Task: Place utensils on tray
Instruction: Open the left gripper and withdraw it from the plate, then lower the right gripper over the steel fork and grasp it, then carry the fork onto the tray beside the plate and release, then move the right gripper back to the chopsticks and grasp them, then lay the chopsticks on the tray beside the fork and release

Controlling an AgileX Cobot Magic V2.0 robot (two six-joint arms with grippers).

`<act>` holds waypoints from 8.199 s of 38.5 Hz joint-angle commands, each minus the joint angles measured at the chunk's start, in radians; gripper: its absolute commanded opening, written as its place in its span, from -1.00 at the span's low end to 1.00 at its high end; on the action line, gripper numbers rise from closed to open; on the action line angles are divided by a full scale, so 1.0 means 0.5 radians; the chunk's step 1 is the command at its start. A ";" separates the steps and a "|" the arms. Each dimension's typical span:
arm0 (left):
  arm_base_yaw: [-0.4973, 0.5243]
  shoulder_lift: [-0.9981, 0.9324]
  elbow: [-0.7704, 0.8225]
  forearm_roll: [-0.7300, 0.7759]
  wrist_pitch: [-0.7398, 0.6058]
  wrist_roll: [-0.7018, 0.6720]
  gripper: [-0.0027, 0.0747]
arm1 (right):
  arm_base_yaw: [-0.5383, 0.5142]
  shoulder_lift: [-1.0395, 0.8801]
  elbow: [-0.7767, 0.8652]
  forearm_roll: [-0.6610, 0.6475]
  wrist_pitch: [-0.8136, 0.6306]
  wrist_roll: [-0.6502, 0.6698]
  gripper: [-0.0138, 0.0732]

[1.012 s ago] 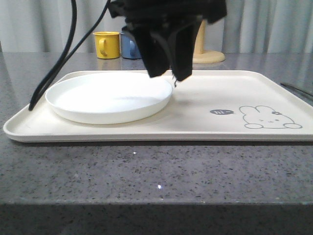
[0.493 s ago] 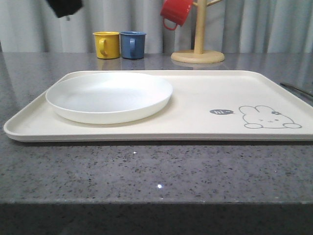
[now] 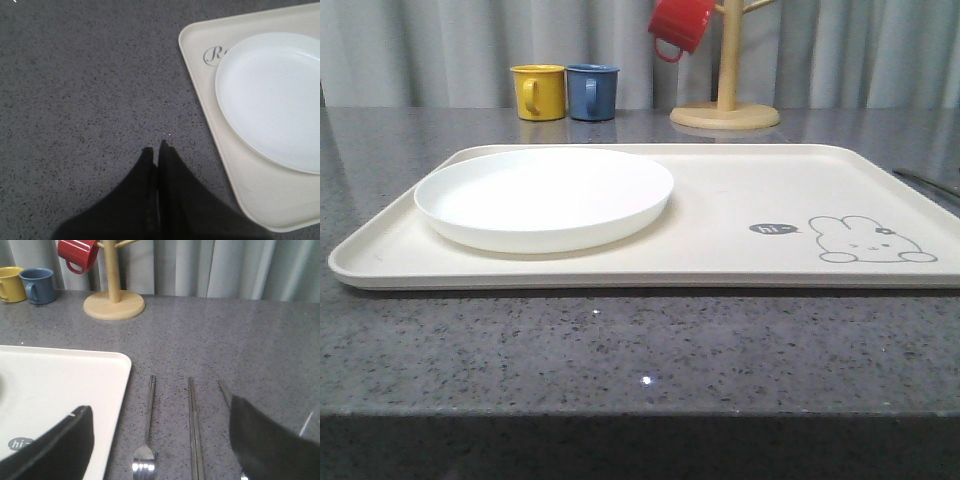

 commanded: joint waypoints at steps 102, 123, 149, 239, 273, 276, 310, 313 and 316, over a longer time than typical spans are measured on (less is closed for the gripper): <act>0.008 -1.274 0.708 0.008 -0.669 -0.018 -0.98 | 0.065 2.255 -1.352 0.053 0.986 -0.018 -0.07; 0.008 -1.274 0.708 0.008 -0.669 -0.018 -0.98 | 0.066 2.088 -1.352 0.076 1.062 0.000 -0.84; 0.008 -1.274 0.708 0.008 -0.669 -0.018 -0.98 | 0.966 2.388 -1.996 0.100 1.305 0.795 -0.84; 0.008 -1.276 0.708 0.008 -0.669 -0.018 -0.98 | -0.298 2.442 -1.741 0.029 1.645 -0.089 0.05; 0.008 -1.276 0.708 0.008 -0.669 -0.018 -0.98 | -0.286 2.334 -1.751 0.052 1.764 0.000 -0.74; 0.008 -1.276 0.708 0.008 -0.669 -0.018 -0.98 | -0.247 2.232 -1.751 0.052 1.803 0.056 -0.74; 0.008 -1.276 0.708 0.008 -0.669 -0.018 -0.98 | 0.701 2.617 -2.097 0.148 1.786 0.706 -0.74; 0.008 -1.276 0.708 0.008 -0.669 -0.018 -0.98 | 0.701 2.651 -2.100 0.148 1.779 0.718 -0.74; 0.008 -1.276 0.708 0.008 -0.669 -0.018 -0.98 | 0.701 2.675 -2.103 0.145 1.762 0.746 -0.74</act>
